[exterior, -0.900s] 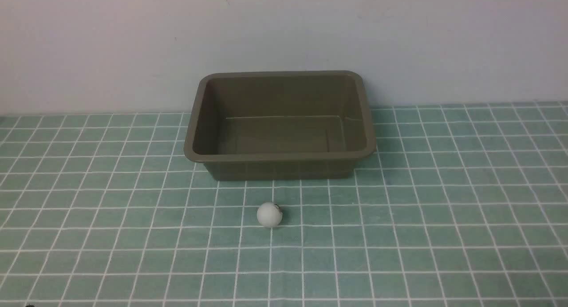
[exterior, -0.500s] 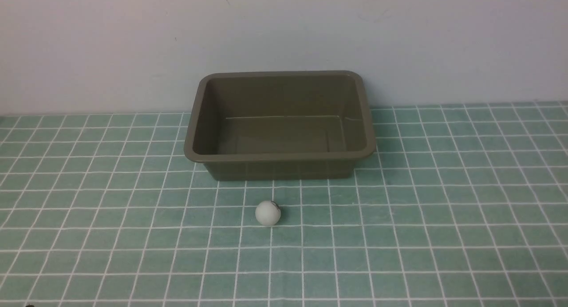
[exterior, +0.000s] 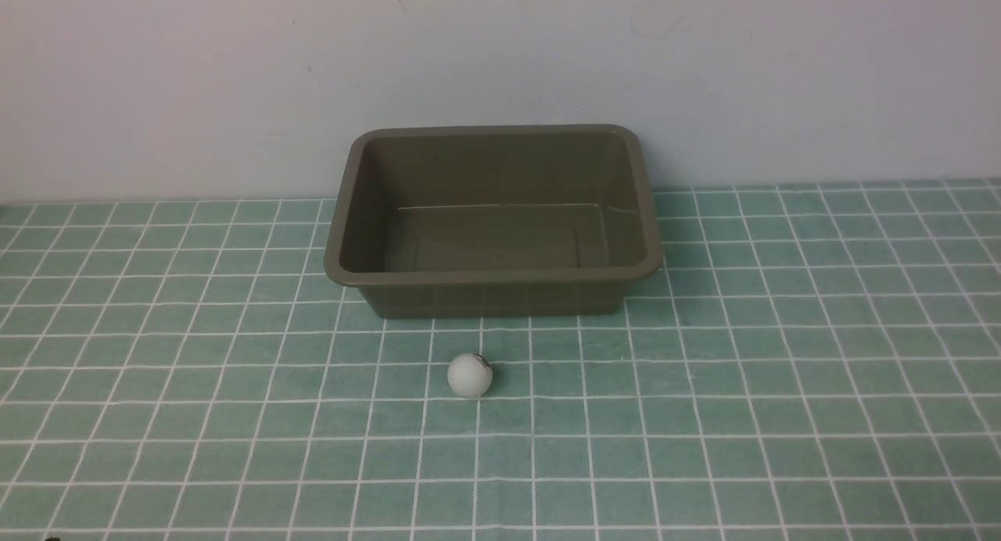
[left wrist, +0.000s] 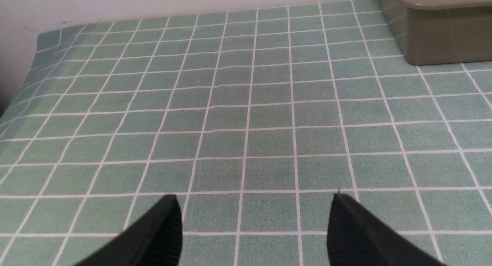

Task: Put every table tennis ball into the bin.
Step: Use the right arm to clamp the table tennis ball closest to it

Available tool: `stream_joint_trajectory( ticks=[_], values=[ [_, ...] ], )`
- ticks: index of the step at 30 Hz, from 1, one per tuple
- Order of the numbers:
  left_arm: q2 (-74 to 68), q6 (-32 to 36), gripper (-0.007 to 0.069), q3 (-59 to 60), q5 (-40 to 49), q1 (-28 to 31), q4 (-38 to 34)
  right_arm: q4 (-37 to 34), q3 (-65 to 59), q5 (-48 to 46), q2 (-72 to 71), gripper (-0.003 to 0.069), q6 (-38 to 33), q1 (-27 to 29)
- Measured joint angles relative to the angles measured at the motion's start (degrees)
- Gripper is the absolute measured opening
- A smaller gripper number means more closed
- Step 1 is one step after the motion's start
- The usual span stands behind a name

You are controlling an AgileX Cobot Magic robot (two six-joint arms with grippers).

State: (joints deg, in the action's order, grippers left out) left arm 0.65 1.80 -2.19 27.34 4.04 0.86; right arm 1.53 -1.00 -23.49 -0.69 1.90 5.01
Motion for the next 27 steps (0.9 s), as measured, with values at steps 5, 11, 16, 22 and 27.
stream_joint_trajectory(
  ticks=[5, 11, 16, 22, 27],
  values=[
    [0.0, 0.0, 0.0459, 0.0, 0.0, 0.0, 0.0, 0.0, 0.0, 0.0, 0.0, 0.0282, 0.0, 0.0],
    [0.0, 0.0, 0.0459, 0.0, 0.0, 0.0, 0.0, 0.0, 0.0, 0.32, 0.0, 0.0282, 0.0, 0.0],
    [0.0, 0.0, 0.0459, 0.0, 0.0, 0.0, 0.0, -1.53, -0.19, 1.62, 0.0, 0.0282, 0.18, 0.0],
    [0.0, 0.0, 0.0459, 0.0, 0.0, 0.0, 0.0, -2.98, 6.09, -2.87, 0.0, 0.0282, 0.63, 0.0],
    [0.0, 0.0, 0.0459, 0.0, 0.0, 0.0, 0.0, -3.05, 16.18, -8.43, 2.51, 0.0282, 2.03, 0.0]
  ],
)
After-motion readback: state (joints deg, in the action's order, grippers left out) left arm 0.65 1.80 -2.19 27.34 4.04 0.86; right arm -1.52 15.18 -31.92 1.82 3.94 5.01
